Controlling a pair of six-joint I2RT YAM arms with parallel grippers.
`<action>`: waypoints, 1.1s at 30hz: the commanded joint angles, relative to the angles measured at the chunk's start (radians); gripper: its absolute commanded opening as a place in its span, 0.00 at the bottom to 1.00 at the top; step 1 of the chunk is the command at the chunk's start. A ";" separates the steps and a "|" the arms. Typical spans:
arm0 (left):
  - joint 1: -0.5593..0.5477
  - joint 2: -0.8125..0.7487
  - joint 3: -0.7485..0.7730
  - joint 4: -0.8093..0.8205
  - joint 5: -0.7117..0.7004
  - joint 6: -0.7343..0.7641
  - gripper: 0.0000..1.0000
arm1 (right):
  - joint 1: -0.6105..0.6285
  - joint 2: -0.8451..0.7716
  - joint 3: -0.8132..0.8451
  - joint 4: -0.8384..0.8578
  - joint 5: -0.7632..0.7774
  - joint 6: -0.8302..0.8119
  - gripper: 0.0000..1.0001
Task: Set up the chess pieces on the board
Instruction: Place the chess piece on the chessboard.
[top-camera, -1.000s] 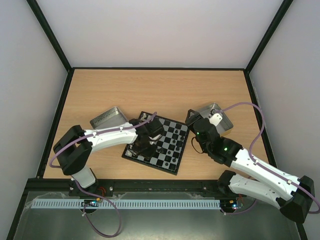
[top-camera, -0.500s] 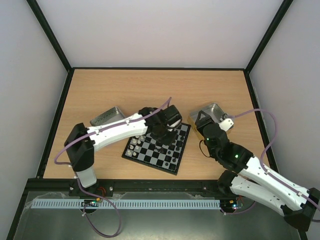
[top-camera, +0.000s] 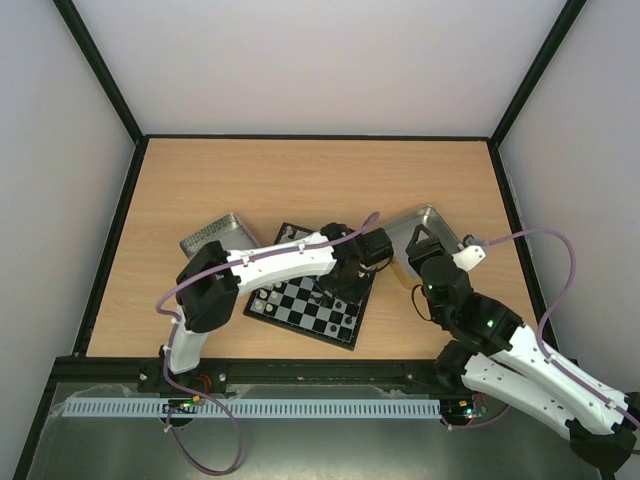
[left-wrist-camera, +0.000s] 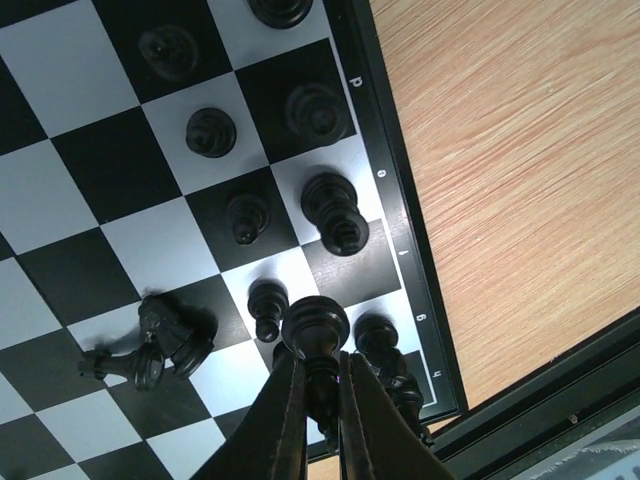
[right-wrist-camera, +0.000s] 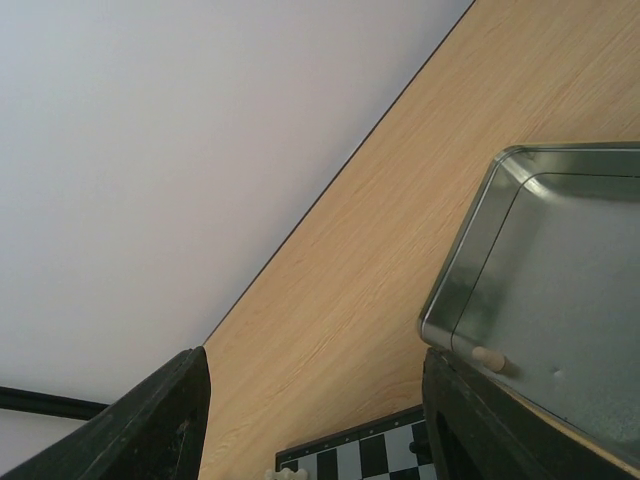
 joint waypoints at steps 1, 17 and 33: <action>-0.017 0.035 0.053 -0.064 0.009 -0.008 0.08 | -0.001 -0.014 -0.022 -0.030 0.063 0.004 0.58; -0.023 0.109 0.077 -0.038 0.038 0.012 0.10 | 0.000 -0.052 -0.026 -0.048 0.093 -0.004 0.57; -0.026 0.142 0.079 -0.020 0.044 0.030 0.13 | 0.000 -0.052 -0.043 -0.042 0.095 0.004 0.58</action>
